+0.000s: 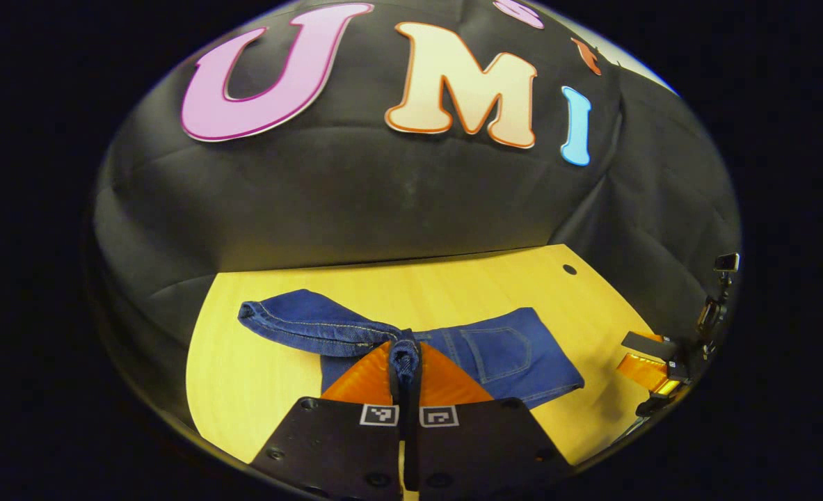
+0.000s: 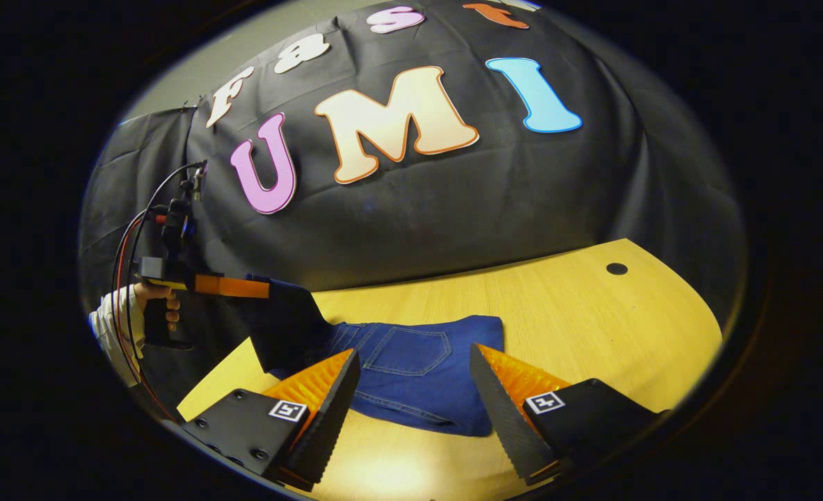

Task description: Grasp the waist and the cuffs of the jeans and fold them to make the two legs overlap; first hold the waist and fold one-third of the jeans toward the cuffs, then hold the cuffs and fold the remaining one-third in the same direction to finish folding.

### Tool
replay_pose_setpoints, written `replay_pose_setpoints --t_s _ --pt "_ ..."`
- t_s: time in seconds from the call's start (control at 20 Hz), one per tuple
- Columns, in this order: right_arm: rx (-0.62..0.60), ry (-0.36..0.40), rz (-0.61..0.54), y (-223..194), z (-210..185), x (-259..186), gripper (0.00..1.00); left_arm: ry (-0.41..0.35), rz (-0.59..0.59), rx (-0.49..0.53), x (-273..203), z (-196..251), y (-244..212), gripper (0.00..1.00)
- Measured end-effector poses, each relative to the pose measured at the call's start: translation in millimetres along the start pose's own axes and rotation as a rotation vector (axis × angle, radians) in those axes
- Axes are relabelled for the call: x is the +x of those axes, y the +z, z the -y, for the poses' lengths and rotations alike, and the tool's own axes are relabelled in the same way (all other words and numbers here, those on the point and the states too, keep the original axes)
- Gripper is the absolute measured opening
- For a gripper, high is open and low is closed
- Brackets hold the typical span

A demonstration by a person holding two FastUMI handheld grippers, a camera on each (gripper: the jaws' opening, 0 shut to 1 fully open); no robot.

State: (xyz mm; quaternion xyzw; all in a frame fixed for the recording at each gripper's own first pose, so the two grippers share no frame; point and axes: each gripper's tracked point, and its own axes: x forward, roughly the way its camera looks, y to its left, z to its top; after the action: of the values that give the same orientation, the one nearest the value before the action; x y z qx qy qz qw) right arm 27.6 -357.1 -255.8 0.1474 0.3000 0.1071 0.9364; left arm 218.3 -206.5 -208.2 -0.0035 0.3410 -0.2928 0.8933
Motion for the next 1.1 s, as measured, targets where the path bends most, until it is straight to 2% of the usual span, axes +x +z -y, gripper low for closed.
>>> replay_pose_setpoints --t_s 0.35,0.65,0.8,0.85,0.9,0.95,1.05,1.1 --pt "0.003 -0.018 -0.010 1.1 36.4 -15.5 0.98 -0.115 0.017 0.039 36.8 91.5 6.5 0.00" --pt "-0.006 -0.042 -0.020 1.5 72.9 -28.1 0.98 -0.144 -0.023 0.022 82.5 148.8 -24.3 0.00" --pt "0.003 -0.042 -0.022 1.2 83.5 -31.6 0.98 -0.107 -0.021 0.056 99.6 160.7 -46.9 0.00" --pt "-0.001 -0.038 -0.021 1.7 85.5 -32.6 0.98 -0.133 -0.016 0.052 101.7 170.1 -55.6 0.00" --pt "-0.009 -0.035 -0.017 2.4 87.0 -34.4 0.98 -0.169 -0.006 0.039 95.5 182.7 -59.8 0.07" --pt "-0.019 -0.032 -0.008 6.3 87.5 -35.9 0.98 -0.199 0.027 0.029 91.2 196.7 -60.7 0.38" --pt "-0.033 -0.031 0.016 15.4 86.2 -39.4 0.98 -0.183 0.121 0.059 67.3 204.3 -46.5 1.00" --pt "-0.036 -0.029 0.034 21.0 83.0 -43.8 0.98 -0.159 0.172 0.080 53.6 204.8 -38.6 0.94"
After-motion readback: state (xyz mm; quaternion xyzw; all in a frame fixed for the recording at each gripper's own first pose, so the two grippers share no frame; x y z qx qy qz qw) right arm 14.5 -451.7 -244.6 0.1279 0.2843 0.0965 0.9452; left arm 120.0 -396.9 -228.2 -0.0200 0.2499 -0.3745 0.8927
